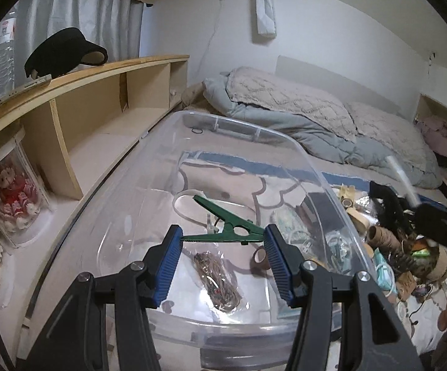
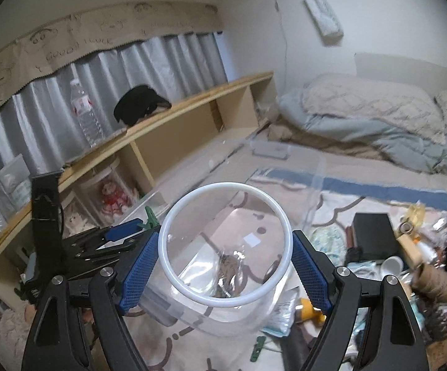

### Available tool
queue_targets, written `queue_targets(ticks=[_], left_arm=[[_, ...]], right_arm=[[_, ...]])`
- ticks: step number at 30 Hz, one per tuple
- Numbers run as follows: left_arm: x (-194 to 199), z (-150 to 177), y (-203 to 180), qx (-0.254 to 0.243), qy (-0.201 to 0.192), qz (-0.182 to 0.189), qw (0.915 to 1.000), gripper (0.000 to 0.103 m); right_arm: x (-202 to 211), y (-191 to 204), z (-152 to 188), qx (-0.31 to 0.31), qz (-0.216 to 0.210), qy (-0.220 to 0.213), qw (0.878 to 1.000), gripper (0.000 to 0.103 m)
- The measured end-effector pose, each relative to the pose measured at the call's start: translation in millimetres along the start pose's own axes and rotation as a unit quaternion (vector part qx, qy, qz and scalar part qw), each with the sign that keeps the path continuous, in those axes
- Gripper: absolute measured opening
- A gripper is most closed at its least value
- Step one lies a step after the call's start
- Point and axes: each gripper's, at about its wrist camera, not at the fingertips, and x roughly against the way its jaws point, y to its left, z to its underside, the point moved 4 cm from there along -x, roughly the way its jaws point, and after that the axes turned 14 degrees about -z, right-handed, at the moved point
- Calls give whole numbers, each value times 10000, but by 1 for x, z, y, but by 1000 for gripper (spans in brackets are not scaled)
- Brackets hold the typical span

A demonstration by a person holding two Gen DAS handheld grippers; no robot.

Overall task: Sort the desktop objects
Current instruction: 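Lower the clip into the box and open the left gripper while the right gripper holds the ring over it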

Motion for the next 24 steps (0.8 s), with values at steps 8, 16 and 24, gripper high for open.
queue_targets(ticks=[8,16,24], left_arm=[[-11,9,5,-368,339,-270,9984,54],[-9,12,6,-459,417,-307,9976,61],[9,13,16,-285,90,-267,9992,86]], right_arm=[[-23,-6,9,-133,81,321,9994,84],[-31,-7,8,-257,68,469,9985,84],[-35,0,8,-153,85,527,9985,84]])
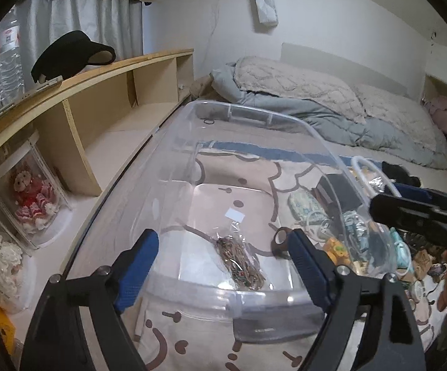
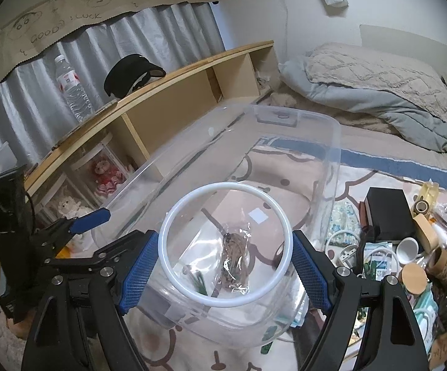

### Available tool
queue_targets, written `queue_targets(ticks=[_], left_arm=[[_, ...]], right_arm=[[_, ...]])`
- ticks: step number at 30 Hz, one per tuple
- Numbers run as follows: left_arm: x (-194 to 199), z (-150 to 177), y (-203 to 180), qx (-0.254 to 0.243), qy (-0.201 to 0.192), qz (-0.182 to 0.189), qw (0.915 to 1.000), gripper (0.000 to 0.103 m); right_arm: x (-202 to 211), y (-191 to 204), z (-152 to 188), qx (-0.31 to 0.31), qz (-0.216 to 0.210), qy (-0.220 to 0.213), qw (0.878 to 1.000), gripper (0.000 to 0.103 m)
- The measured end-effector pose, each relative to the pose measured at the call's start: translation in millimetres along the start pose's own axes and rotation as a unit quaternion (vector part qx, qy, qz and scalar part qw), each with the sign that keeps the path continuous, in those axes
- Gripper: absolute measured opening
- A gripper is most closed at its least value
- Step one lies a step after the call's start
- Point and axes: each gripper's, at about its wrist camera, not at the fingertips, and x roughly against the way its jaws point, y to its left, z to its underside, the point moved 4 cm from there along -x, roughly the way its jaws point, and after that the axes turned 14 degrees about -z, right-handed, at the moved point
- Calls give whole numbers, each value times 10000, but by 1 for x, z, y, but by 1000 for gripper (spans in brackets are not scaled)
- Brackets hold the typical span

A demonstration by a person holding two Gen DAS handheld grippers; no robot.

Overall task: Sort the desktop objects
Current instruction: 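Lower the clip into the box and open the left gripper while the right gripper holds the ring over it, then open the right gripper, dropping the white ring into the box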

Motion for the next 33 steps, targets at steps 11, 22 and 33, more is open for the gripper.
queue_targets(ticks=[11,22,33], left_arm=[[34,17,12,157,-352,137,9992,86],[66,48,13,218,-595,344,9974,86],[70,65,11,215,-544,380,9976,96]], right_arm=[[-18,5,-3,2,20,146,9999,84],[-60,3,-4,-4,239,691,9973,84],[-71,-14,8,-304,316,759,9962,103]])
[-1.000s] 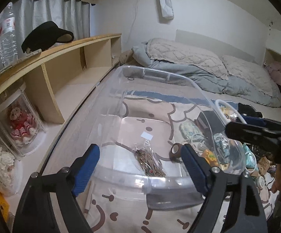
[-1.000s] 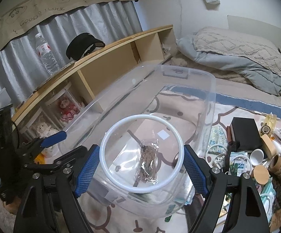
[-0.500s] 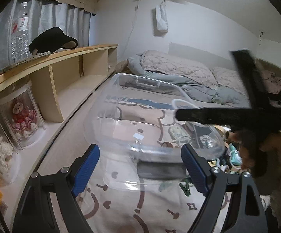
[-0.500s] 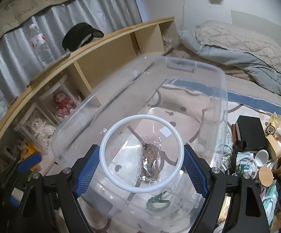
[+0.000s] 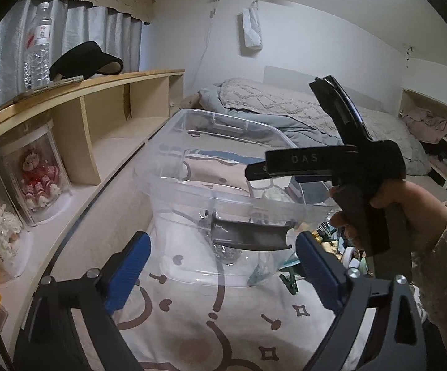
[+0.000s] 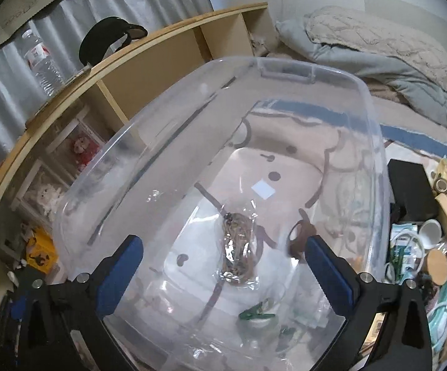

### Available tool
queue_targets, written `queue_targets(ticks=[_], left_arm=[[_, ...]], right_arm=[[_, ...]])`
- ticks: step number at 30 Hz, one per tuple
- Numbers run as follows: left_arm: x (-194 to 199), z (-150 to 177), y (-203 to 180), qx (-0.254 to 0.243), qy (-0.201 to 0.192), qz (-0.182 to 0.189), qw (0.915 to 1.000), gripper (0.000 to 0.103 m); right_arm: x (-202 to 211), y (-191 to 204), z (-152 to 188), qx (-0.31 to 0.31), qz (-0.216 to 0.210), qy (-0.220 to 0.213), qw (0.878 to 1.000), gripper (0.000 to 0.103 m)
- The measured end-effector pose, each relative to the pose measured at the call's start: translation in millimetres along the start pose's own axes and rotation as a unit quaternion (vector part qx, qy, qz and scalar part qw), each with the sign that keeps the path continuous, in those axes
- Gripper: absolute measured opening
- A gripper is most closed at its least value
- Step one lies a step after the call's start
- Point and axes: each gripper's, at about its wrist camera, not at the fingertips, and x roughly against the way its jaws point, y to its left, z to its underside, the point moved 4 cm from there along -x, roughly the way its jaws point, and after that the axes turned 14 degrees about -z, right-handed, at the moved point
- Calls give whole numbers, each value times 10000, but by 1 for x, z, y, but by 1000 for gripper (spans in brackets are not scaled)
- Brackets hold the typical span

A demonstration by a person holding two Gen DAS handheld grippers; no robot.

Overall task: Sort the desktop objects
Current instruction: 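Open the right gripper, dropping the white ring into the box, then move both open grippers back from the box toward the pile of items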

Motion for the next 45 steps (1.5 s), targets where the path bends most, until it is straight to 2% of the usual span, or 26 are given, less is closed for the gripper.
queue_targets(ticks=[16,24,31,36,39,45], left_arm=[[13,-6,-3,185,-69,17,9998,96],[14,-7,-4,188,-68,8,9998,96],[18,-7,-8,183,-85,5,9998,96],[23,-8,-14,178,-106,8,9998,96],[26,-9,-15,207,-137,0,9997,103],[32,-12,-21,221,-183,-19,9996,103]], right_arm=[[24,-2,1,-53,-217,-156,9996,103],[34,12,1,189,-414,-206,9987,103],[49,28,0,527,-534,-460,9961,103],[61,38,1,875,-415,-648,9932,103],[73,43,2,1086,-281,-913,9895,103],[99,49,4,1284,-252,-1261,9834,103]])
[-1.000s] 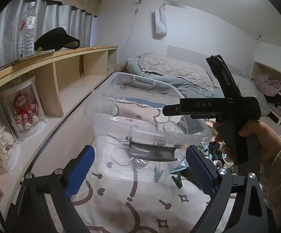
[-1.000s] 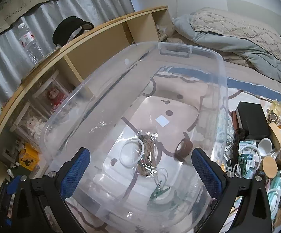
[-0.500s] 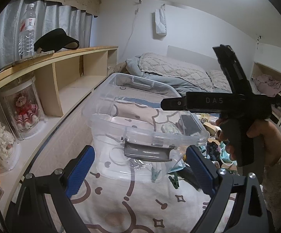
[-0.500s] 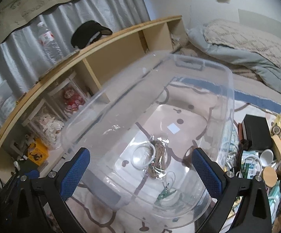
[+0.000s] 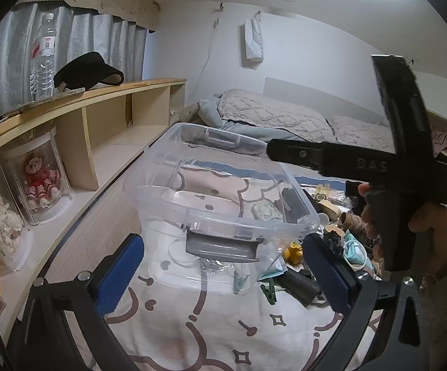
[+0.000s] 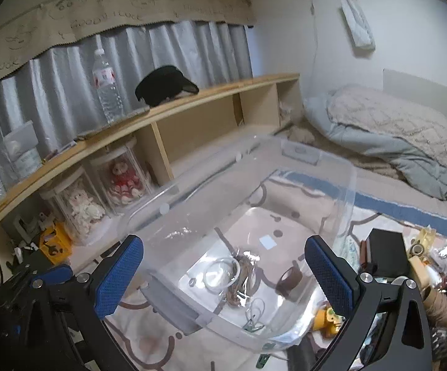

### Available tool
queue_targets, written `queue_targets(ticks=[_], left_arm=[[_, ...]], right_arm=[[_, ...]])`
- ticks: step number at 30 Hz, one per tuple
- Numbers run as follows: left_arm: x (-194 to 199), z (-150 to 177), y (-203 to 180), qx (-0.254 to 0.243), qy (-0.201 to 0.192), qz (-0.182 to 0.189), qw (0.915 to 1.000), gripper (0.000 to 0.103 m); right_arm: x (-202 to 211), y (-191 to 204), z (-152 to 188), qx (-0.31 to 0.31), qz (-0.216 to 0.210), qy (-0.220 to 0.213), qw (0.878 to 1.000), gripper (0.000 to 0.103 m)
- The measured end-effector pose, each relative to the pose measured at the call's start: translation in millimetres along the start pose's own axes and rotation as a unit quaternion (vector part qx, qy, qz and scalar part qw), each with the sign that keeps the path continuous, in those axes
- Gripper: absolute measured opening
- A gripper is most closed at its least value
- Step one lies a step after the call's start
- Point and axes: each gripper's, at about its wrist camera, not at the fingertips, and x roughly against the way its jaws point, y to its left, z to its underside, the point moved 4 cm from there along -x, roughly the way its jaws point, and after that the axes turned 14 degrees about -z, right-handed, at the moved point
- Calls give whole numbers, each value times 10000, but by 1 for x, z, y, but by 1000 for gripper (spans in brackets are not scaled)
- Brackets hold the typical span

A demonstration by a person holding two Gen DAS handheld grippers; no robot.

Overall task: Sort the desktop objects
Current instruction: 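Move both open grippers back from the box toward the pile of items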

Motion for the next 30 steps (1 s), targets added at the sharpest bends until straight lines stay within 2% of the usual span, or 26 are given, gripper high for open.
queue_targets(ticks=[7,13,21,30], left_arm=[[12,-6,-10,47,-138,73,9999,103],[19,-11,-24,39,-238,151,9996,103],[20,-5,-57,44,-218,378,9990,103],[25,5,-96,-28,-398,524,9978,103]], right_arm=[[36,3,5,325,297,-344,9984,103],[67,-8,16,309,681,-511,9959,103],[113,-29,38,313,1218,-636,9900,103],[168,-49,69,374,1733,-802,9809,103]])
